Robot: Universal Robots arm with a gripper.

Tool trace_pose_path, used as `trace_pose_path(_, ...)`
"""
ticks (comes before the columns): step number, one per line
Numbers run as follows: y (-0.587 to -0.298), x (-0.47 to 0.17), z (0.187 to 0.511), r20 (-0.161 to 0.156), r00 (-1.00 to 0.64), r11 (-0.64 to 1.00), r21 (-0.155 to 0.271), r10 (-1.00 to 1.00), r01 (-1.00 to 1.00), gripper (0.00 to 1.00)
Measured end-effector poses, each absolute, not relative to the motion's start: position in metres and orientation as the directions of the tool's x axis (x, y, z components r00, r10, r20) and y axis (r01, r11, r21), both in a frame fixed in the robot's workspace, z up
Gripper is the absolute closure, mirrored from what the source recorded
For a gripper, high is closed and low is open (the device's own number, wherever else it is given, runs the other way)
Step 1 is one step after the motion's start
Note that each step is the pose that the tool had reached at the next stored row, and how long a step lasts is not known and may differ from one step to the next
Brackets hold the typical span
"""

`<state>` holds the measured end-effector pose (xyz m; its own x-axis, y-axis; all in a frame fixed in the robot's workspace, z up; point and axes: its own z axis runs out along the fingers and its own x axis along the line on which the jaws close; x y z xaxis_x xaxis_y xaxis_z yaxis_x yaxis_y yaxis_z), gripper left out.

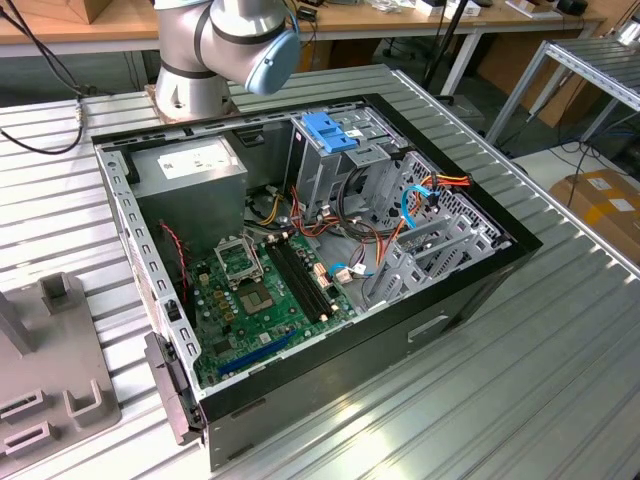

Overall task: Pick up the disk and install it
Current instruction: 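Pick up the disk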

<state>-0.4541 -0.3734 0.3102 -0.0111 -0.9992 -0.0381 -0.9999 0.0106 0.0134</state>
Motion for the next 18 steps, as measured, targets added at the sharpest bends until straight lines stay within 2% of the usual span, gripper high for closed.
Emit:
trace_pose_path(9,-0.3729,-0.4541,0.3102,-0.038,-0.011,0.011,0.014,-0.999,-1.000,0.45)
trace_pose_path(12,-0.3730,-0.4541,0.3101,-0.013,-0.011,0.011,0.014,-1.000,-1.000,0.45)
trace_pose_path(18,-0.3752,-0.4552,0.3097,-0.013,-0.011,0.011,0.014,-1.000,-1.000,0.45)
